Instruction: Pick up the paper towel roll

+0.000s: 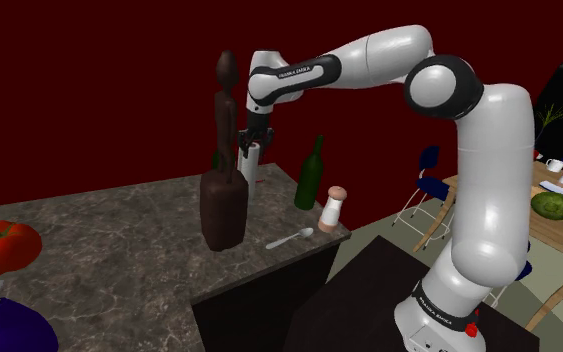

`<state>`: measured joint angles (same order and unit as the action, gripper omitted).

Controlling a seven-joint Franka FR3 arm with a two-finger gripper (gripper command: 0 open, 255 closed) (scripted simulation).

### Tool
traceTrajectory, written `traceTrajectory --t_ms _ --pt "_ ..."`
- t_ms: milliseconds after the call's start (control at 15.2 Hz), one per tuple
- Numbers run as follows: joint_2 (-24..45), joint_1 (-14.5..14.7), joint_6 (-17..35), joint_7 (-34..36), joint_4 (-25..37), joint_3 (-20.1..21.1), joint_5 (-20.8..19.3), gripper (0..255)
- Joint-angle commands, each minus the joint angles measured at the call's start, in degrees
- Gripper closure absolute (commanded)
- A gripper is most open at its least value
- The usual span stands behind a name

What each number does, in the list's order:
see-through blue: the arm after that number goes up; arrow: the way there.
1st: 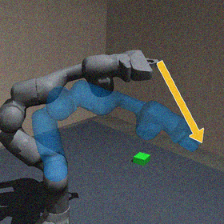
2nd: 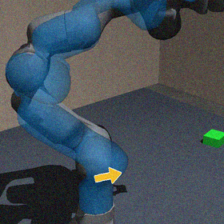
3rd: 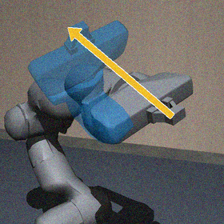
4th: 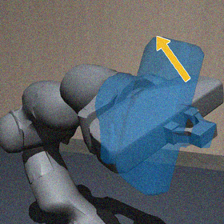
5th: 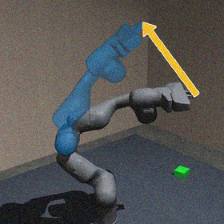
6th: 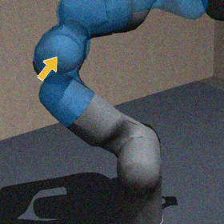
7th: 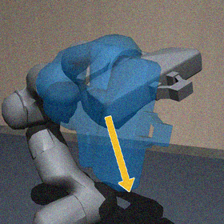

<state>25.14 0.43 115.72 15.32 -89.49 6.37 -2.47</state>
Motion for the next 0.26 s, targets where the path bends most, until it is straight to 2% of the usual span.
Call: traceTrajectory --t_ms 0,198 --pt "-0.27 -0.01 -1.71 -0.07 1.42 0.02 0.05 255" --pt "-0.49 -0.01 -2.5 -0.08 1.99 0.04 0.08 255"
